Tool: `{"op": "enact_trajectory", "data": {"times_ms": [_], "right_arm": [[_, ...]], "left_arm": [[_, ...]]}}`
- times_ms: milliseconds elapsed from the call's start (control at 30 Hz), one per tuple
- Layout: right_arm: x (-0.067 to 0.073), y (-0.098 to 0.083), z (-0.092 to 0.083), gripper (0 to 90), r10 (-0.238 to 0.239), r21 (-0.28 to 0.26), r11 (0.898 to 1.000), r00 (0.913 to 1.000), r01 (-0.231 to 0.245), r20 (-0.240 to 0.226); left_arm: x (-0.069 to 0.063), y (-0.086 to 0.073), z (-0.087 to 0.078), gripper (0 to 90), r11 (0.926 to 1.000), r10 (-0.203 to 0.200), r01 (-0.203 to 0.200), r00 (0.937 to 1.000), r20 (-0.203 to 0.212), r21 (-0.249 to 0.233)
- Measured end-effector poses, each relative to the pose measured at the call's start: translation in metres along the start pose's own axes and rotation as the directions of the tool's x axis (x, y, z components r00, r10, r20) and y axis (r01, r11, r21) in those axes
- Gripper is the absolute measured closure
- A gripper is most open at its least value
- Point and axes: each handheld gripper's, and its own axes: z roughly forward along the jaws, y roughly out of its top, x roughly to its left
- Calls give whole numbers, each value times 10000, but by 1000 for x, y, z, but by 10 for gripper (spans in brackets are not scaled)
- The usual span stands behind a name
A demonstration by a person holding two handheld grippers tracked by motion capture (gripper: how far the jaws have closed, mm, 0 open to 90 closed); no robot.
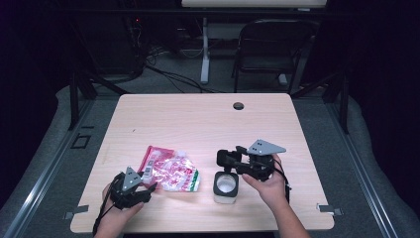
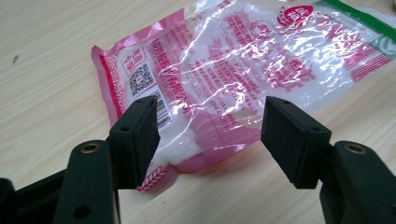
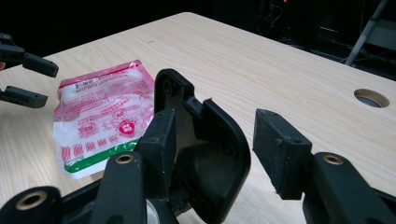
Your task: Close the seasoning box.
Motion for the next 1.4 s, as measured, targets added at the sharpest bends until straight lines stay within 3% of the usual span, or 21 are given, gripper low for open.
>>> {"op": "enact_trajectory", "data": {"times_ms": [767,1400], "right_arm": [[5,4,2,562,-482,19,9988,9988,482,-110],[8,5,0,606,-918,198,9956,9957,916,92]], "left_arm": [[2,-1,0,367,9998,-189,189,9998,-8,-27],[2,-1,-1,367,9998,-213,213,9998,-12,-51]]}}
